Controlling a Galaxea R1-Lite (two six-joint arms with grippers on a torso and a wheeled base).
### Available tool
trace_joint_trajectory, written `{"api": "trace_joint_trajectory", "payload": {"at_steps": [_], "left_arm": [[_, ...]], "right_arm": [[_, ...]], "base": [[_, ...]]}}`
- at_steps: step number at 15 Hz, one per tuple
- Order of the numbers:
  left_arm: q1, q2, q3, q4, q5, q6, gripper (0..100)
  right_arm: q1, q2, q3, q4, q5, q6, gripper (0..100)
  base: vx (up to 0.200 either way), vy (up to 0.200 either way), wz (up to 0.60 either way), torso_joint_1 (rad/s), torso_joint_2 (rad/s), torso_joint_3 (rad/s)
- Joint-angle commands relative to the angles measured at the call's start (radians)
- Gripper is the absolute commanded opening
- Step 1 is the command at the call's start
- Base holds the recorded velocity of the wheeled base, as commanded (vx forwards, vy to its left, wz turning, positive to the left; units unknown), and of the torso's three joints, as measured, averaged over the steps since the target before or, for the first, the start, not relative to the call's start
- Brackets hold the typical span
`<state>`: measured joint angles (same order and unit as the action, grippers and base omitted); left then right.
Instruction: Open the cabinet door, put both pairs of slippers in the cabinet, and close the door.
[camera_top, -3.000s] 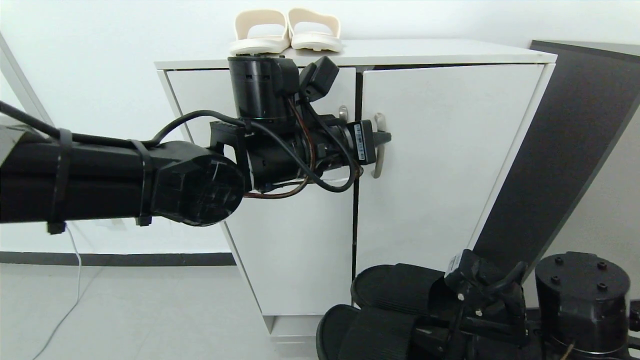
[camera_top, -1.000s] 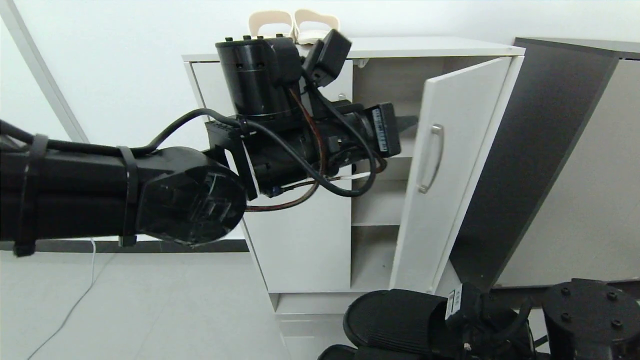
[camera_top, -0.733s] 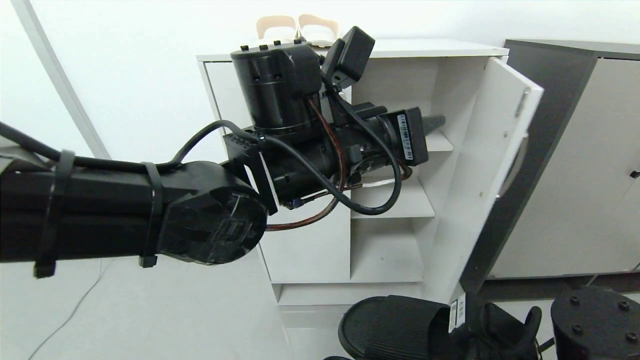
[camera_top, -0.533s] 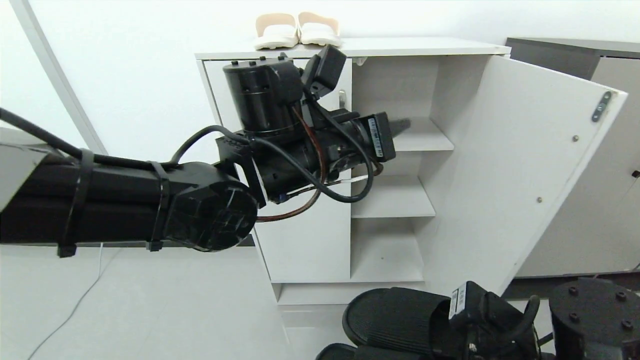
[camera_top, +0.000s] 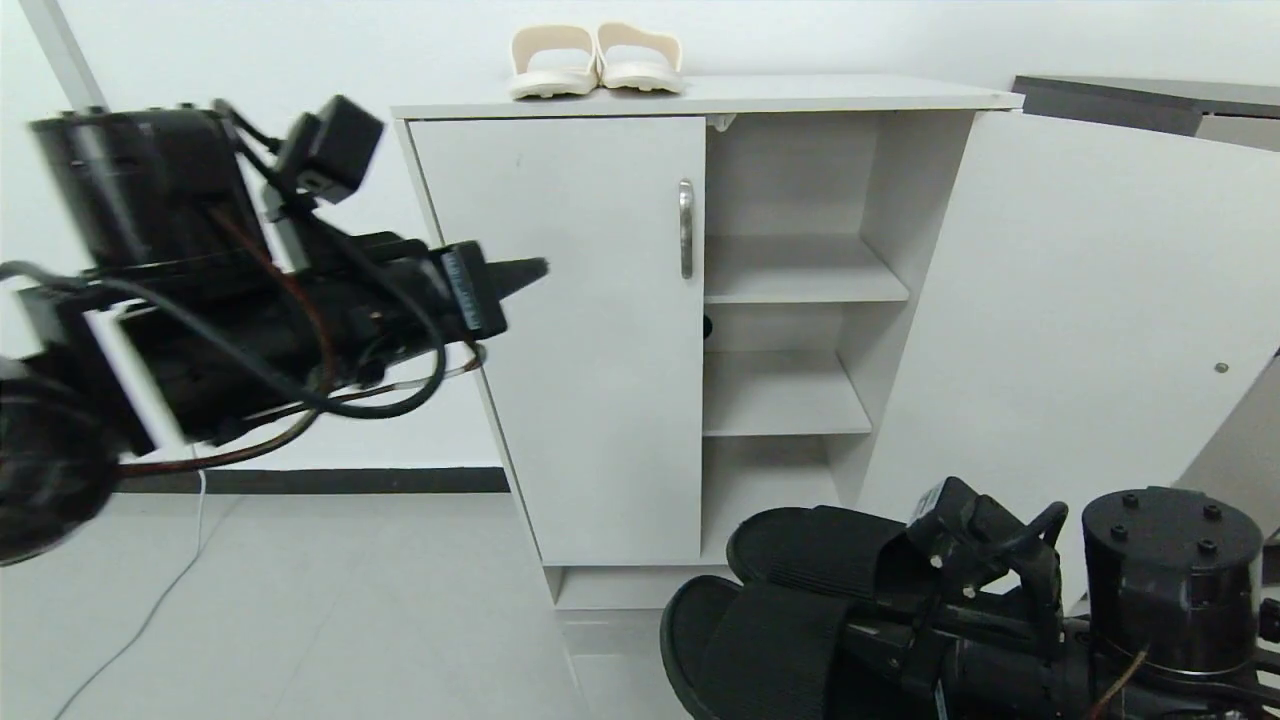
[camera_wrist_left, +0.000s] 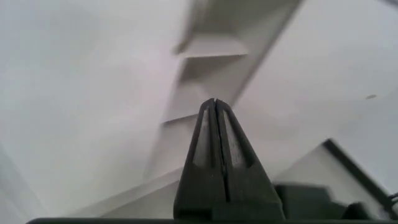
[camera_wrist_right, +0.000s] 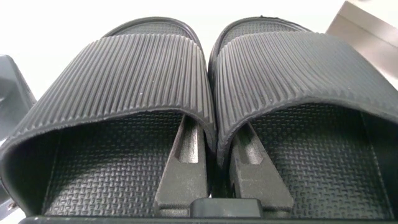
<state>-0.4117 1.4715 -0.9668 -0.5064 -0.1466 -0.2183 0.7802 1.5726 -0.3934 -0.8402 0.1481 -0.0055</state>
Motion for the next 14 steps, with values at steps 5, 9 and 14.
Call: {"api": "trace_joint_trajectory", "payload": {"at_steps": [5,9,14], "left_arm": [[0.208,-0.855,0.476,0.345,0.426,0.169,0],[0.495,-1.165,0.784,0.388,0.484,0.178,0],[0.514,-1.386,0.967,0.450,0.274,0.208,0]], "right_arm": [[0.002,-0.008,0.025,-0.016,0.001,-0.002,0],[0.002,-0.020,0.030,-0.016,0.001,-0.002,0],[0.017,-0.012,0.034,-0.016,0.001,-0.004,0]], "base": [[0.000,0.000,0.00,0.000,0.00,0.000],[0.000,0.000,0.00,0.000,0.00,0.000],[0.000,0.000,0.00,0.000,0.00,0.000]]}}
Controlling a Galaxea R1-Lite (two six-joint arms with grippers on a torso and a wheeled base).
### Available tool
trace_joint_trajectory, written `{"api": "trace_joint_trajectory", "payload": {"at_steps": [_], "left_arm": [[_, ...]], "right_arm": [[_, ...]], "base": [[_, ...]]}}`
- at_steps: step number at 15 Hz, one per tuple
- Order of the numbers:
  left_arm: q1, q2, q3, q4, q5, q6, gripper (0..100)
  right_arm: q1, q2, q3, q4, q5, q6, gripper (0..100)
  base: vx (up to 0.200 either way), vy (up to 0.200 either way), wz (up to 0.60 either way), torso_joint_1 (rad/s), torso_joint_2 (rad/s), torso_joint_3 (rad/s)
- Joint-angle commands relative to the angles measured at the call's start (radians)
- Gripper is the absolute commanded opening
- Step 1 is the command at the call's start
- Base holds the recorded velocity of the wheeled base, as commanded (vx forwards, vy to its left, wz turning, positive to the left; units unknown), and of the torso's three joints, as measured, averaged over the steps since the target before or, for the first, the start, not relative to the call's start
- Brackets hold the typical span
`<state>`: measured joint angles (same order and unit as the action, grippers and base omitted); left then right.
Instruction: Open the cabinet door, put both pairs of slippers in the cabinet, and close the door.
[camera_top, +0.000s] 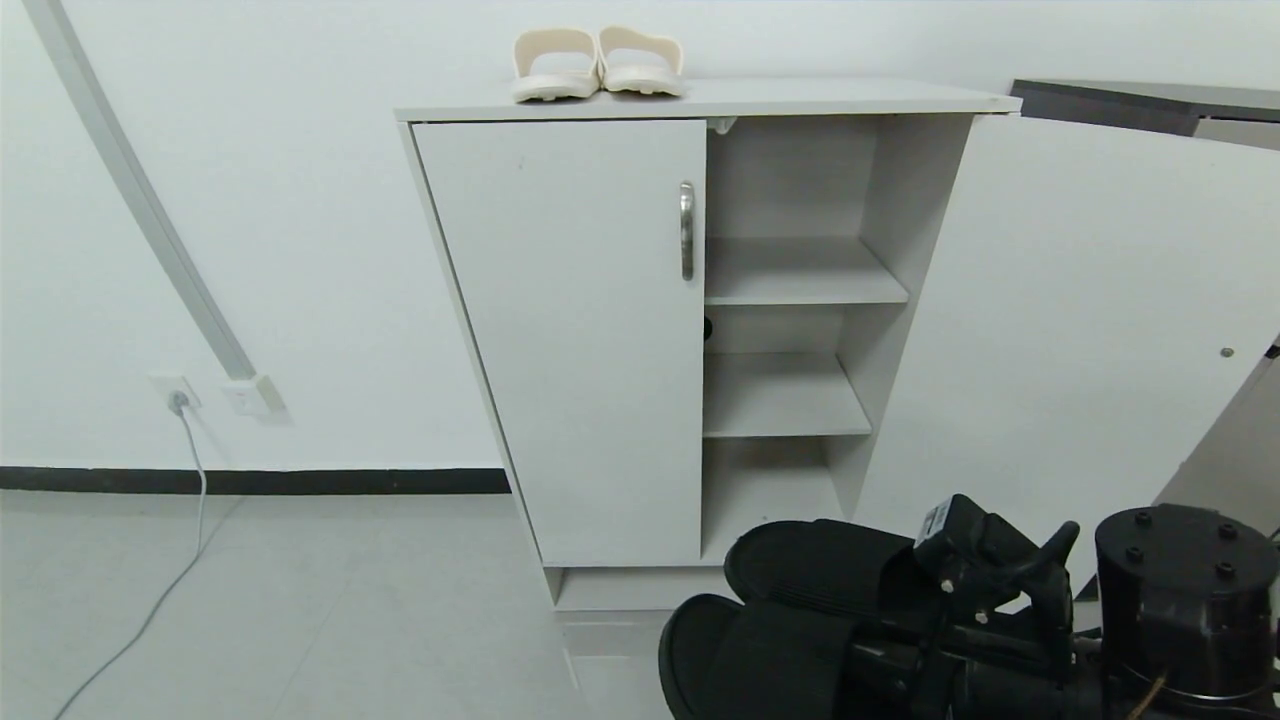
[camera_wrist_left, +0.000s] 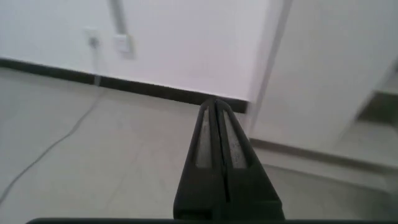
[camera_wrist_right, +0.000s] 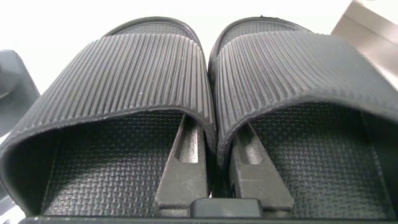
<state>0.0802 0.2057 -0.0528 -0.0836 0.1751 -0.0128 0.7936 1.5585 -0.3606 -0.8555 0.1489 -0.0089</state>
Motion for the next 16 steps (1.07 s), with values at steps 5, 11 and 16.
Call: {"api": "trace_joint_trajectory", "payload": {"at_steps": [5,11,16], "left_arm": [[-0.115,-0.146,0.053,0.081,-0.210,0.057,0],[-0.080,-0.206,0.053,0.084,-0.157,0.047,0],[-0.080,-0.206,0.053,0.082,-0.152,0.008,0]], "right_arm": [[0.019,0.002,0.009,0.000,0.000,-0.029,0],[0.024,0.043,-0.040,0.000,-0.089,-0.022,0],[0.105,0.170,-0.231,0.020,-0.428,0.156,0]], "base": [[0.000,0.000,0.00,0.000,0.00,0.000],[0.000,0.000,0.00,0.000,0.00,0.000],[0.000,0.000,0.00,0.000,0.00,0.000]]}}
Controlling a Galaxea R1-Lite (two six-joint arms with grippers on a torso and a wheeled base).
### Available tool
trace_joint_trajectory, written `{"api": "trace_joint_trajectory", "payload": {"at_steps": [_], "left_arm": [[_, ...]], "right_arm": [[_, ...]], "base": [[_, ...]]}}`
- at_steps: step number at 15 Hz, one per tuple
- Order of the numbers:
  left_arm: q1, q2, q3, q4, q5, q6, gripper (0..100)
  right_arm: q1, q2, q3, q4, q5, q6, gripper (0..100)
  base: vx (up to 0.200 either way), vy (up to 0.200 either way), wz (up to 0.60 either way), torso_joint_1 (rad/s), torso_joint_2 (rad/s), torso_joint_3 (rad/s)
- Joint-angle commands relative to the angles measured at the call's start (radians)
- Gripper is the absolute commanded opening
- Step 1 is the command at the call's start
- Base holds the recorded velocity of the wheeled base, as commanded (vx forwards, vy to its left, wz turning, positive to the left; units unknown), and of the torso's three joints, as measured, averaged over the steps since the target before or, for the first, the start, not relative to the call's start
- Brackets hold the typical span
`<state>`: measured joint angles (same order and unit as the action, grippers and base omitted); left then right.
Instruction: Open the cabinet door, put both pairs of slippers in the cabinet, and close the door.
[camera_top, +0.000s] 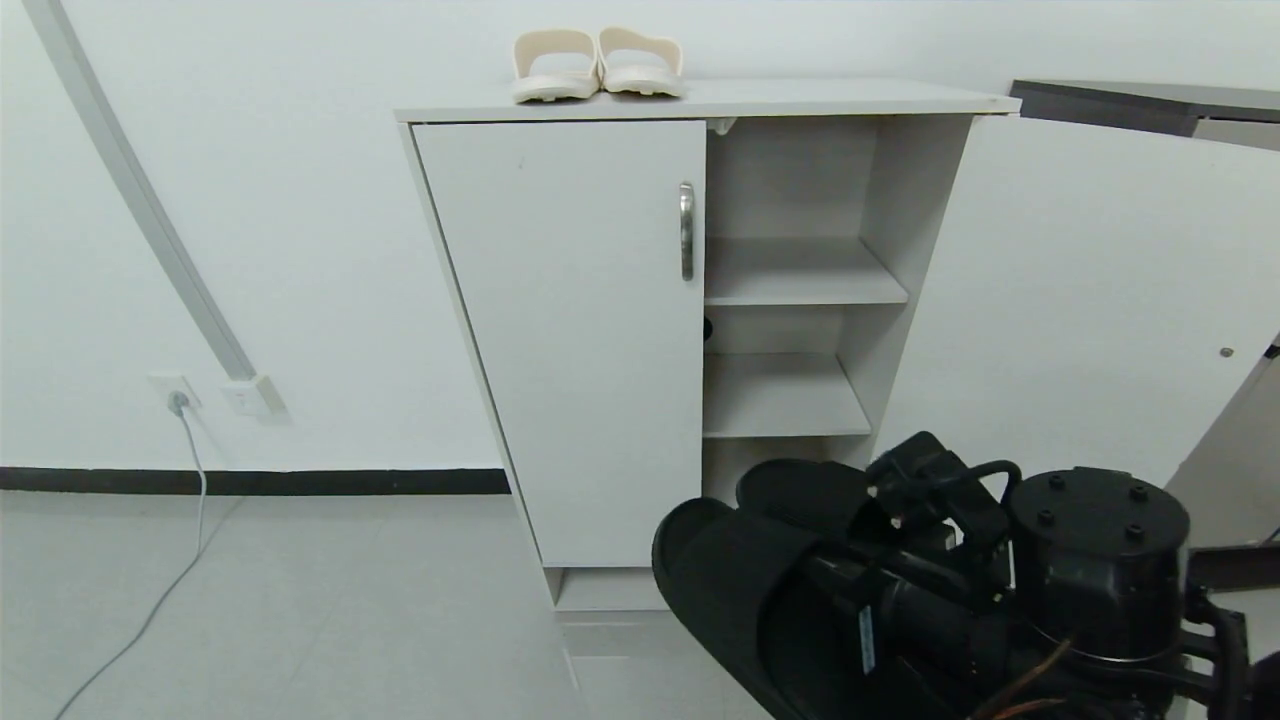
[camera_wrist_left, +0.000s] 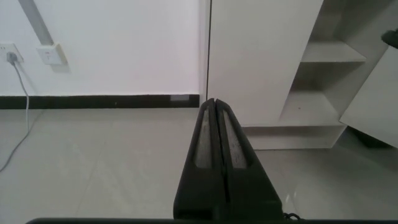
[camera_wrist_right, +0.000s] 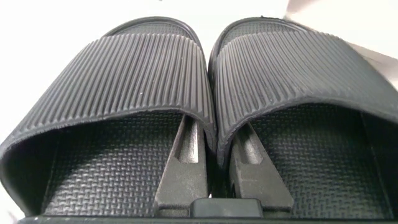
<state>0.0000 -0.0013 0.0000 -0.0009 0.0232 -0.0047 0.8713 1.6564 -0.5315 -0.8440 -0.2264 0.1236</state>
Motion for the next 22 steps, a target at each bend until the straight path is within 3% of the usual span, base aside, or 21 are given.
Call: {"api": "trace_joint_trajectory", "payload": {"at_steps": [1,4,9,13,19,22], "left_arm": [[0.000,0.001,0.000,-0.001,0.000,0.000,0],[0.000,0.001,0.000,-0.001,0.000,0.000,0],[0.000,0.001,0.000,-0.001,-0.003,0.000,0],[0.000,0.001,0.000,-0.001,-0.005,0.002,0],[0.000,0.001,0.000,-0.001,-0.005,0.002,0],[0.000,0.001,0.000,-0.001,-0.005,0.000,0]], "right_arm": [[0.046,0.134,-0.105,0.008,-0.157,0.027,0],[0.055,0.313,-0.271,-0.036,-0.419,0.074,0],[0.038,0.427,-0.415,-0.035,-0.557,0.099,0],[0.026,0.425,-0.417,-0.036,-0.577,0.097,0],[0.003,0.445,-0.412,-0.038,-0.576,0.099,0],[-0.014,0.477,-0.413,-0.041,-0.571,0.100,0]], "base": [[0.000,0.000,0.00,0.000,0.00,0.000],[0.000,0.000,0.00,0.000,0.00,0.000],[0.000,0.000,0.00,0.000,0.00,0.000],[0.000,0.000,0.00,0.000,0.00,0.000],[0.000,-0.200,0.00,0.002,0.00,0.005],[0.000,0.000,0.00,0.000,0.00,0.000]]}}
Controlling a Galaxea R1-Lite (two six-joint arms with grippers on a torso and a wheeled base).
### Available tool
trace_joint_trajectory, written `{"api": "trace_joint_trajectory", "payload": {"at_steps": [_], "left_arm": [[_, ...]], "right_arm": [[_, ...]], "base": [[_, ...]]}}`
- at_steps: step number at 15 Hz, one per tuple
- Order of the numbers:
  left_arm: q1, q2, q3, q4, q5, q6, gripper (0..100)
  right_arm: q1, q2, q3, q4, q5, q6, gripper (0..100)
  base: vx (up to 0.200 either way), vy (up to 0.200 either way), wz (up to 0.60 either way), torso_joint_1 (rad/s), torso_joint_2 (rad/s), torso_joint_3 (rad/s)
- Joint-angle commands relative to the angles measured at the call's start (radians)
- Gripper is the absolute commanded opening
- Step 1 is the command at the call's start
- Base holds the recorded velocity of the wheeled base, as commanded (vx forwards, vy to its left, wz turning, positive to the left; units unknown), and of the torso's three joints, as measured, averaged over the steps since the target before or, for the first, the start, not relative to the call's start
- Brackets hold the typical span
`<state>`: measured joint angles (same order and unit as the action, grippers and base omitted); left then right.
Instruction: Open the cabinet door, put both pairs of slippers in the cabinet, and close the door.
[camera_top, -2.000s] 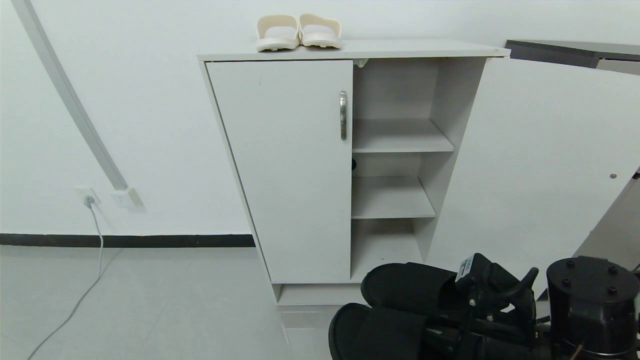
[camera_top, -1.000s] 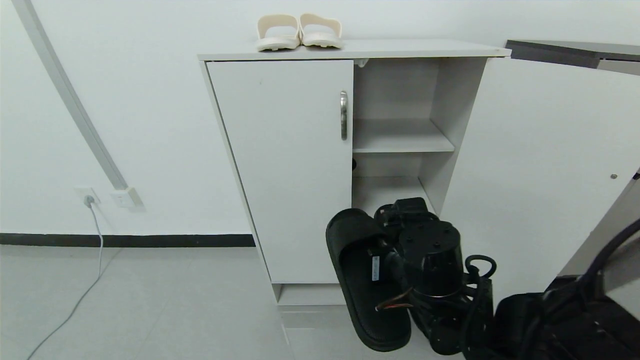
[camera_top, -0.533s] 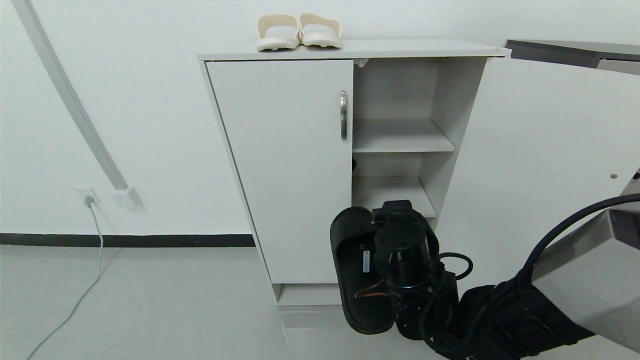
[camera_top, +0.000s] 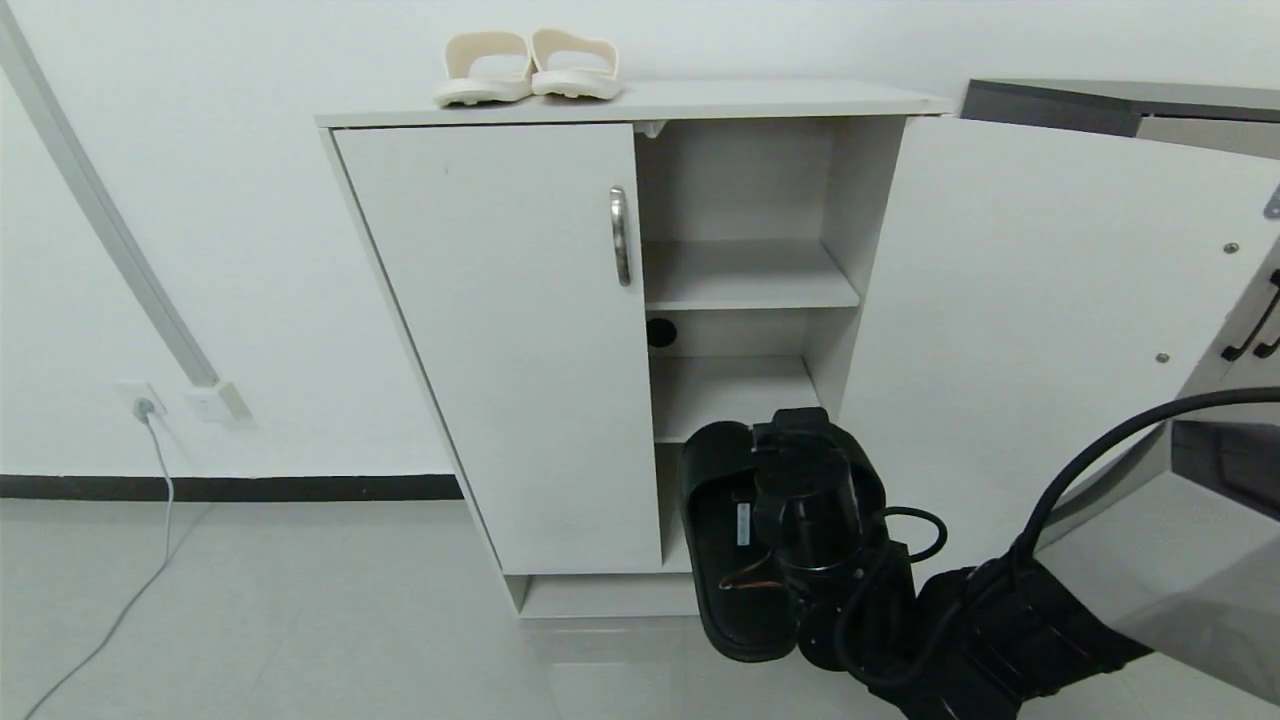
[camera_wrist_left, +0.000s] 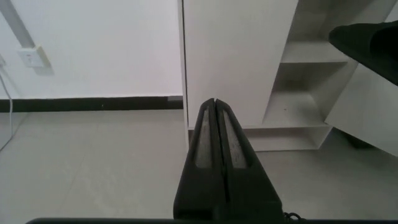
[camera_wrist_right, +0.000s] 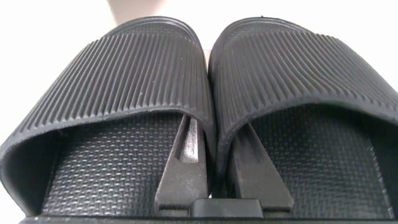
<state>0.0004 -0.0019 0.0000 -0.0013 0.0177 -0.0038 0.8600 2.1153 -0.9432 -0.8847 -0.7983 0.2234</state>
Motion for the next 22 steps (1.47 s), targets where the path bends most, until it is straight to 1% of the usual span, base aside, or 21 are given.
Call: {"api": "trace_joint_trajectory", "payload": {"at_steps": [1,7,19,22], "left_arm": [[0.000,0.002,0.000,0.000,0.001,-0.001,0],[0.000,0.002,0.000,0.000,0.001,-0.001,0],[0.000,0.002,0.000,0.000,-0.001,-0.001,0],[0.000,0.002,0.000,0.000,-0.001,-0.001,0]], "right_arm": [[-0.009,0.037,-0.006,-0.002,0.002,0.001,0],[-0.055,0.103,-0.008,-0.086,0.039,-0.001,0],[-0.058,0.118,0.000,-0.100,0.073,-0.001,0],[-0.058,0.120,0.000,-0.105,0.077,-0.001,0]], "base": [[0.000,0.000,0.00,0.000,0.00,0.000],[0.000,0.000,0.00,0.000,0.00,0.000],[0.000,0.000,0.00,0.000,0.00,0.000],[0.000,0.000,0.00,0.005,0.00,-0.160]]}}
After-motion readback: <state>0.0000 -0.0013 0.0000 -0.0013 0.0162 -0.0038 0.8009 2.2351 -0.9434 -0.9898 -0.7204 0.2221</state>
